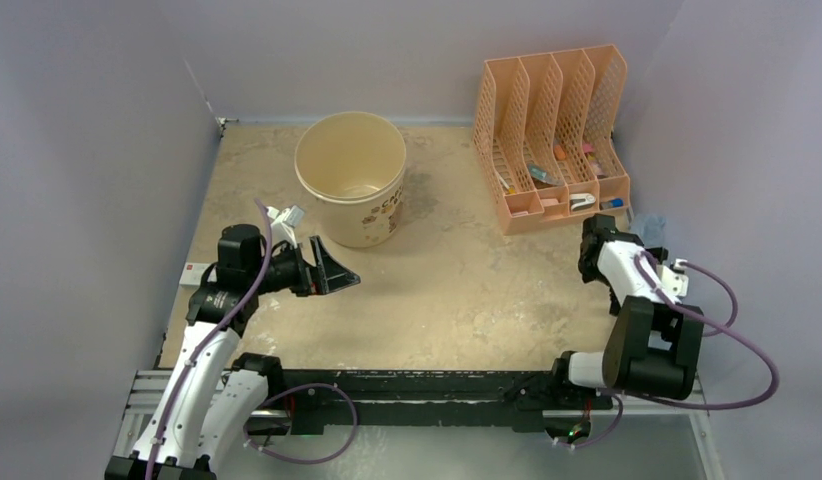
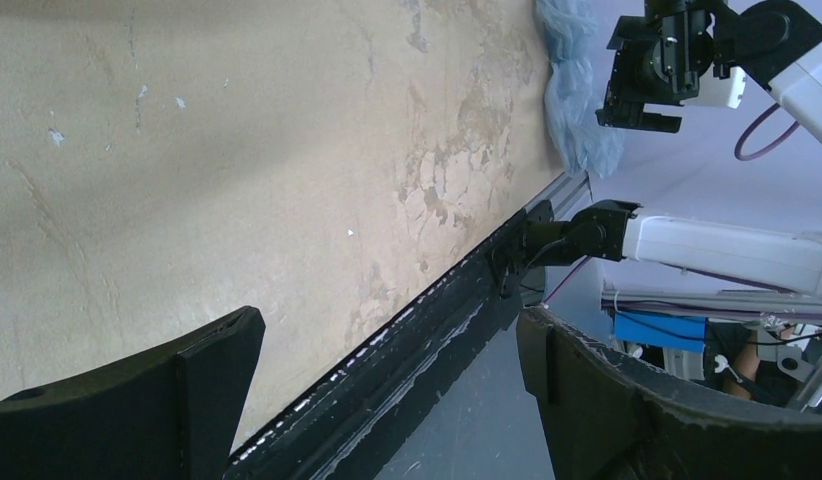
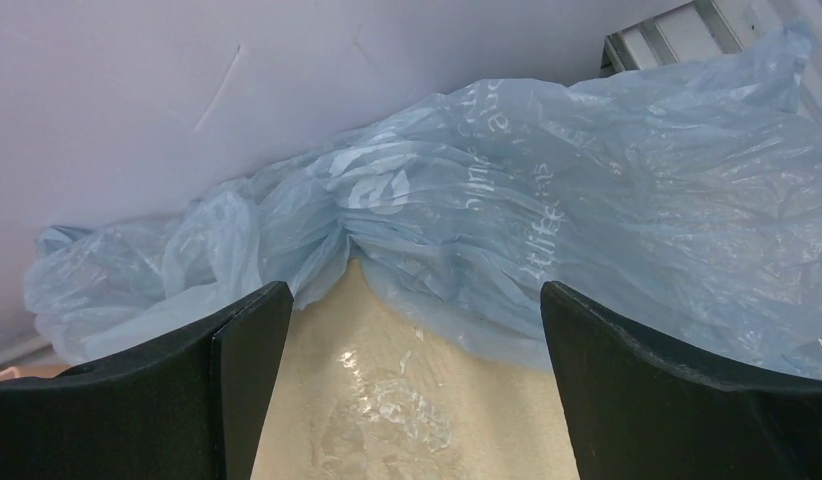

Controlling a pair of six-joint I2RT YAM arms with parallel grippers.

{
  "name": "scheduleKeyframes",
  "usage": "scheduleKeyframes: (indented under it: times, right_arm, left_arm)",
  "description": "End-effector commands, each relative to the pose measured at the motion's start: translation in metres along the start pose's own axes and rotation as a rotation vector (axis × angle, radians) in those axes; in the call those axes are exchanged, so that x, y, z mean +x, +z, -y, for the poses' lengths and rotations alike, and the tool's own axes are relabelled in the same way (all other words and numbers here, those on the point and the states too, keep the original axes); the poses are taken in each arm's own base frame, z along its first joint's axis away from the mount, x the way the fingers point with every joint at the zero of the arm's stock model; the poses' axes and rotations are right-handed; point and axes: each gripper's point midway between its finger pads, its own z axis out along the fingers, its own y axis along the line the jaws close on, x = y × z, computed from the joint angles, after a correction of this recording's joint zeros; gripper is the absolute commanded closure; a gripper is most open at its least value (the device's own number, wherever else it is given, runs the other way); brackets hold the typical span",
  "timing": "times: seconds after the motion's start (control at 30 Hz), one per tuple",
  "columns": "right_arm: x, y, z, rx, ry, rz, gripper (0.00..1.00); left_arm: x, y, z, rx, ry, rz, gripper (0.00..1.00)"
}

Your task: Put the trash bags into the trash bin

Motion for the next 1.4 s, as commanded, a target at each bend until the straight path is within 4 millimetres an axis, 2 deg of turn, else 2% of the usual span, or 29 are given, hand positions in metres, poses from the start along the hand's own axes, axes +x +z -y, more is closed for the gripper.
scheduleKeyframes:
  times: [0.0, 0.03, 0.1, 0.33, 0.47, 0.53, 0.67, 0.83, 0.9, 1.03, 1.37]
  right_arm:
    - [-0.018, 0.005, -0.002, 0.022, 0.032, 0.106, 0.05]
    - [-0.021, 0.007, 0.002, 0.033, 0.044, 0.136, 0.07]
    - [-0.020, 0.006, -0.007, 0.036, 0.031, 0.128, 0.10]
    - [0.002, -0.003, -0.085, -0.181, -0.173, 0.030, 0.11]
    - [0.000, -0.012, -0.108, -0.279, -0.140, 0.004, 0.12]
    - [0.003, -0.012, -0.112, -0.286, -0.116, -0.005, 0.14]
    - [0.014, -0.001, -0.107, -0.217, -0.119, 0.029, 0.20]
    - [0.028, 0.009, -0.107, -0.163, -0.153, 0.032, 0.18]
    - [0.029, 0.011, -0.105, -0.148, -0.159, 0.034, 0.18]
    - [0.032, 0.011, -0.114, -0.174, -0.182, 0.013, 0.18]
    - [0.040, 0.028, -0.109, -0.131, -0.208, -0.056, 0.19]
  left_arm:
    - [-0.005, 0.000, 0.008, 0.048, 0.071, 0.013, 0.00]
    - [-0.005, 0.001, 0.008, 0.048, 0.072, 0.012, 0.00]
    - [-0.005, 0.001, 0.008, 0.050, 0.068, 0.008, 0.00]
    - [-0.005, 0.002, 0.006, 0.047, 0.063, 0.006, 0.00]
    - [-0.004, 0.003, 0.005, 0.045, 0.055, -0.001, 0.00]
    - [-0.005, 0.003, 0.005, 0.044, 0.056, 0.001, 0.00]
    - [-0.005, 0.003, 0.005, 0.043, 0.055, -0.002, 0.00]
    - [-0.004, 0.004, 0.005, 0.045, 0.054, -0.005, 0.00]
    - [-0.004, 0.003, 0.005, 0.045, 0.054, -0.004, 0.00]
    - [-0.004, 0.004, 0.005, 0.044, 0.054, -0.003, 0.00]
    - [-0.005, 0.004, 0.004, 0.042, 0.053, 0.000, 0.00]
